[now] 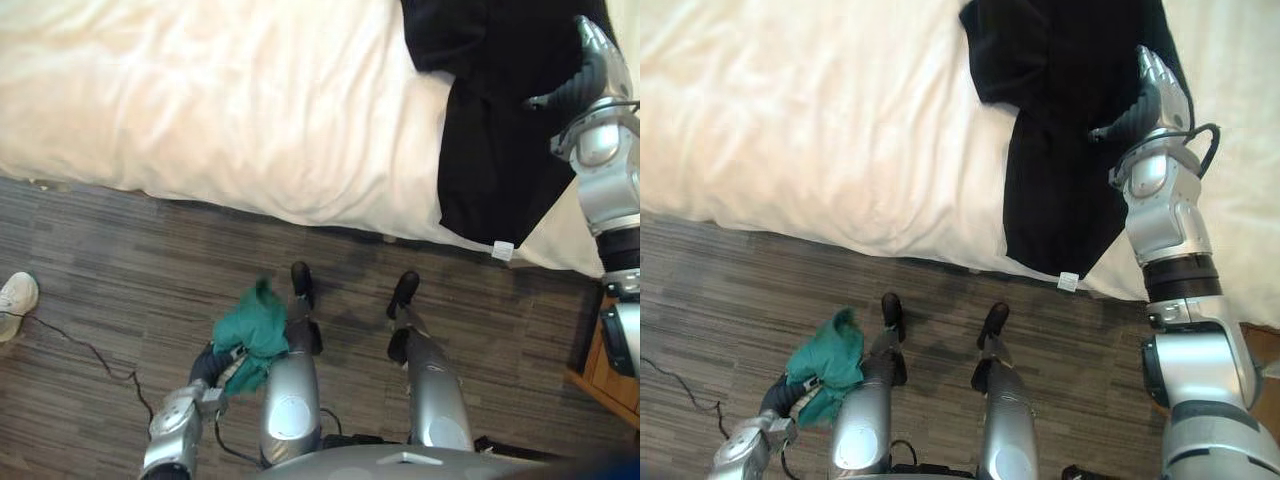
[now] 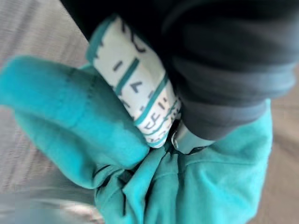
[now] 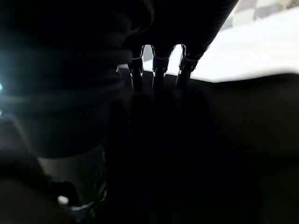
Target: Tidy the bed and pick cloth on bed and put in laundry
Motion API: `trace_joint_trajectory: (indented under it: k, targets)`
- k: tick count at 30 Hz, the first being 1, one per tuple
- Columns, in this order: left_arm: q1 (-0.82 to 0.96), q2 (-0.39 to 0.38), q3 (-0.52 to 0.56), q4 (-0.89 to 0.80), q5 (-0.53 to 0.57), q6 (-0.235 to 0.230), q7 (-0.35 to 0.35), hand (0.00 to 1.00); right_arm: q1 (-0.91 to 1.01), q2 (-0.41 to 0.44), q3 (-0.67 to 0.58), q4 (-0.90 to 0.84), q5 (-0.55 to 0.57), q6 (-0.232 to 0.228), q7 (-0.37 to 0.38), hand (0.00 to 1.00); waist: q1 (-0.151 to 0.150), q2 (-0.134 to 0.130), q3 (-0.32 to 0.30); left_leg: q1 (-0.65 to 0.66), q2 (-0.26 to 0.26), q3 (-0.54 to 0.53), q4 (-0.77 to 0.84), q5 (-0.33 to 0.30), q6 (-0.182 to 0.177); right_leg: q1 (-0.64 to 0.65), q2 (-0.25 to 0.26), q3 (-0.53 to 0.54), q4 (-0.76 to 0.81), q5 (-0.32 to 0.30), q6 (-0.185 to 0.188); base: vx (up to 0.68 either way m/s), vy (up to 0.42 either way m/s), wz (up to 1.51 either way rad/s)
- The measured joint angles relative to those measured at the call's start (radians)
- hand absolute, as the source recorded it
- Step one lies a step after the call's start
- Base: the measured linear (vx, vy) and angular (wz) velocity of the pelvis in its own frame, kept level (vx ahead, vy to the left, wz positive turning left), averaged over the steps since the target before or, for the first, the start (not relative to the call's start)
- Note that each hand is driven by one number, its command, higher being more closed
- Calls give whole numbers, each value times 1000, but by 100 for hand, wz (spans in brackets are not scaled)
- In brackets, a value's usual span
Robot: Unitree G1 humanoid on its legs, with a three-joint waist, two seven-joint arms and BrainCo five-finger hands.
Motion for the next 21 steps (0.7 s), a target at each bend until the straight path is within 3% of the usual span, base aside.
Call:
trace_joint_trajectory:
  k: [2, 3, 9, 14, 17, 21]
  targets:
    - [-20, 3, -5, -2, -11, -13, 0, 100, -43, 0, 0, 3, 22, 1, -3, 0, -9, 6, 4, -23, -1, 4, -7, 10, 1, -36, -7, -8, 19, -5, -7, -43, -9, -2]
    - [-33, 7, -6, -1, -28, -20, 1, 100, -69, -7, 6, 12, 52, -2, -5, 100, -11, 7, 5, -39, -1, 10, -7, 15, 0, -62, -9, -8, 35, -9, -12, -40, -11, -6]
    - [-78, 8, -8, 10, -67, -41, 2, 100, -155, -41, 39, 31, 109, -12, -50, 100, -12, 26, 27, -63, -2, 17, -30, 40, -4, -126, -24, -16, 98, -33, -25, -18, -15, -1]
    - [-83, 2, -40, 9, -77, -64, 14, 100, -185, -52, 39, 74, 196, -16, -76, 100, -10, 26, 27, -58, 3, 19, -40, 49, -10, -136, -25, -21, 124, -47, -31, 13, -34, 1]
    - [-86, -33, -41, -7, -93, -65, 29, 100, -146, -44, 24, 85, 275, -60, -96, 100, -7, 27, 26, -33, 4, 24, -39, 50, -11, -118, -26, -21, 133, -52, -35, 53, -26, -3]
    - [-73, -95, -42, -82, -114, -60, 43, 100, 67, 74, -66, 34, 385, -182, -117, 100, -5, 28, 23, 66, 15, 44, -17, 18, -19, -21, -23, -21, 142, -86, -32, 67, -29, -5]
